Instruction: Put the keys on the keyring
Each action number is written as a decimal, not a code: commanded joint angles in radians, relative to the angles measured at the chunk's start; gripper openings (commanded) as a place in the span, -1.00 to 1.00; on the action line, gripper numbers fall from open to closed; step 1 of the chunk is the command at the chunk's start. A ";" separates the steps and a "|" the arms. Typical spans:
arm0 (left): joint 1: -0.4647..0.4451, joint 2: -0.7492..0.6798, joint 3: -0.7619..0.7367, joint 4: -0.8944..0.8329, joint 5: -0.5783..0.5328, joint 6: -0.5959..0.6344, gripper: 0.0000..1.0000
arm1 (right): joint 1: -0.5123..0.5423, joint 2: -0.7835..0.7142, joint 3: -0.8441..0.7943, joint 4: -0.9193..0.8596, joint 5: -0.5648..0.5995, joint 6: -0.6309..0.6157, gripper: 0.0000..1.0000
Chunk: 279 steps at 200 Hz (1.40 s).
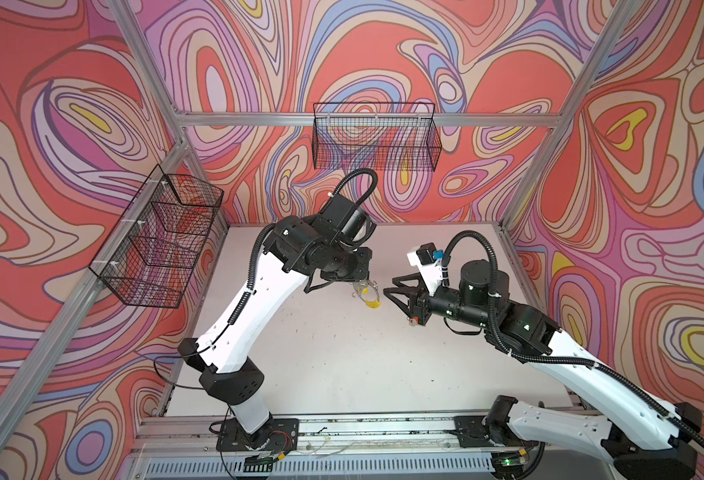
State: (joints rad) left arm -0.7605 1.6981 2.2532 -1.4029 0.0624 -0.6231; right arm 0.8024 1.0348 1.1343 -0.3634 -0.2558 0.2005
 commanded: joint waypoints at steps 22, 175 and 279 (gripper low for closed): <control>-0.005 -0.038 -0.012 0.063 -0.059 -0.069 -1.00 | 0.001 0.000 -0.055 0.130 -0.182 0.075 0.01; -0.039 -0.145 -0.143 0.199 -0.062 -0.101 -1.00 | 0.001 0.205 0.142 0.049 0.092 -0.134 0.46; -0.046 -0.153 -0.193 0.233 0.010 -0.070 -1.00 | 0.000 0.275 0.202 0.026 0.127 -0.151 0.39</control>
State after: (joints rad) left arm -0.7998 1.5528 2.0651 -1.1885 0.0544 -0.7067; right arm 0.8040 1.2911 1.3048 -0.3084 -0.1738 0.0669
